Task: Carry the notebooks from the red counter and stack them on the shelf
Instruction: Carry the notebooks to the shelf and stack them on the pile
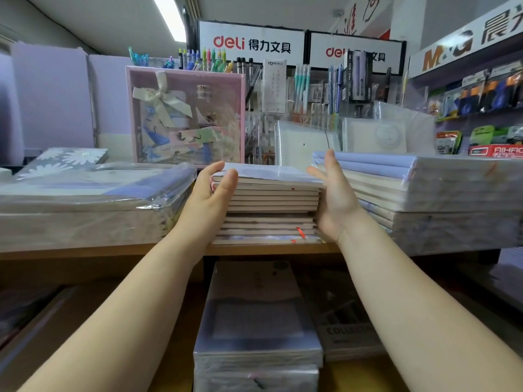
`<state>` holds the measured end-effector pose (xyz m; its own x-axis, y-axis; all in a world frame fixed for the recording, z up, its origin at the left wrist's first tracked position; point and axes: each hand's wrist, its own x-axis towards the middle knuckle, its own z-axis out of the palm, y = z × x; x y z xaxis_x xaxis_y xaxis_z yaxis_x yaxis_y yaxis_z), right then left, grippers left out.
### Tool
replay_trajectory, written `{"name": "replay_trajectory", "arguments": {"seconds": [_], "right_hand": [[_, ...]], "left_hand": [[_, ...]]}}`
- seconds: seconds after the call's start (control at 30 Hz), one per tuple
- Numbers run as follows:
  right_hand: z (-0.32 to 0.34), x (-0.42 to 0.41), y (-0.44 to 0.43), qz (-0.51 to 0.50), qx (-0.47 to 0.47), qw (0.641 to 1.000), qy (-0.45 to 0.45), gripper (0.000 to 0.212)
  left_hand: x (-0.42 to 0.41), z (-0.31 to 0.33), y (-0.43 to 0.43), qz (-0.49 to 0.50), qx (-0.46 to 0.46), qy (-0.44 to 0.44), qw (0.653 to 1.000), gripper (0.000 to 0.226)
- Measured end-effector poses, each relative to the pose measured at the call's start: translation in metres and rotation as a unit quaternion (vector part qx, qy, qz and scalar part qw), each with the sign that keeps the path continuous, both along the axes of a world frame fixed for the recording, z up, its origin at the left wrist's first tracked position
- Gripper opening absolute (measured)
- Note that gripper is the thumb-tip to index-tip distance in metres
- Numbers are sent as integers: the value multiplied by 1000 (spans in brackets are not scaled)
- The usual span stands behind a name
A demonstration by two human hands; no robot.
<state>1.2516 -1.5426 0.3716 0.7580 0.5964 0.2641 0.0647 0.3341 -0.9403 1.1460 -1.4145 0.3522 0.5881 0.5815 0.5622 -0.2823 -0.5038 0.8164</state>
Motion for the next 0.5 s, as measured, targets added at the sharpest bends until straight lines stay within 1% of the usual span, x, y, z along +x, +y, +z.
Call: {"name": "replay_trajectory", "arguments": {"seconds": [0.07, 0.1, 0.13, 0.17, 0.2, 0.23, 0.33, 0.4, 0.43, 0.5], "right_hand": [[-8, -3, -5, 10, -6, 998, -55, 60], [-12, -7, -7, 18, -14, 996, -90, 61], [-14, -8, -8, 22, -24, 993, -118, 73], [-16, -4, -7, 16, -36, 990, -134, 91], [-15, -3, -7, 17, -50, 989, -139, 101], [-13, -3, -7, 19, -63, 988, -137, 102], [-9, -5, -2, 16, -87, 988, -123, 91], [-10, -9, 2, -20, -110, 986, -123, 94], [-11, -13, 2, -40, -115, 984, -129, 91], [-14, -15, 3, -82, -102, 981, -143, 75]], "left_hand": [[2, 2, 0, 23, -19, -3, 1000, 58], [3, 4, 0, 26, -31, 3, 999, 64], [3, 5, -1, 22, -46, 13, 999, 69], [4, 7, -2, 17, -61, 23, 998, 71], [5, 9, -3, 16, -70, 30, 997, 68], [6, 10, -4, 21, -74, 35, 996, 64], [7, 11, -11, 55, -61, 34, 996, 60], [7, 9, -10, 70, -59, 24, 995, 61], [7, 8, -10, 76, -63, 20, 995, 62], [5, 6, -10, 88, -58, 13, 994, 62]]}}
